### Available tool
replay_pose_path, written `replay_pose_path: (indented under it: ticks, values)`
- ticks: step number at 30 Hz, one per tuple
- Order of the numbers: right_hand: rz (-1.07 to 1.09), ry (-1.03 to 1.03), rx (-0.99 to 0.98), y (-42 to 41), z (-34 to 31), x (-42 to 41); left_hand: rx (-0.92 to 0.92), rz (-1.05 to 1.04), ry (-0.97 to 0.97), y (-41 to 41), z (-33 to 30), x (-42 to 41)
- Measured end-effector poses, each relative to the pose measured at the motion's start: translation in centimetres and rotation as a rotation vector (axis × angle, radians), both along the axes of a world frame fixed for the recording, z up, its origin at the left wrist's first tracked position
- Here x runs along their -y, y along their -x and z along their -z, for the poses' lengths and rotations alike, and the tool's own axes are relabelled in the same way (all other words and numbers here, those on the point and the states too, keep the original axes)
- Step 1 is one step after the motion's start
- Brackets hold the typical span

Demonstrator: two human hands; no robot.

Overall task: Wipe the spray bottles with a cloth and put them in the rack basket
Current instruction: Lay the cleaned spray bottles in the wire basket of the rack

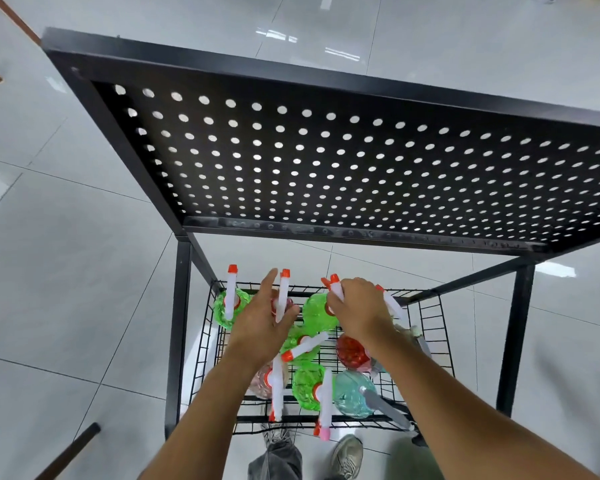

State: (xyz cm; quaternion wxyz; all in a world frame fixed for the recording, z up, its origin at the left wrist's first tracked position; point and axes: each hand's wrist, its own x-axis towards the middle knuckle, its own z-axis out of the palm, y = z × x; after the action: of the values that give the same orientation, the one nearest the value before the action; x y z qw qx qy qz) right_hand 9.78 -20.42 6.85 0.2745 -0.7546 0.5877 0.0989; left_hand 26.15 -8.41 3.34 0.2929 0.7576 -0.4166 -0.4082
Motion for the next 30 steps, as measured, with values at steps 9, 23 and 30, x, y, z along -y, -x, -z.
replay_pose_path:
  ticks: [9,23,30]
  values:
    - [0.308,-0.145,0.264,-3.3,0.1,-1.6,-0.165,-0.166,0.046,0.4,1.4,-0.6]
    - [0.112,0.125,0.193,1.7,-2.9,0.0,-0.263,-0.274,-0.053,0.7,-0.3,2.1]
    - [-0.006,0.072,-0.309,8.1,-2.6,2.9,-0.259,-0.316,-0.037,1.3,-0.1,1.4]
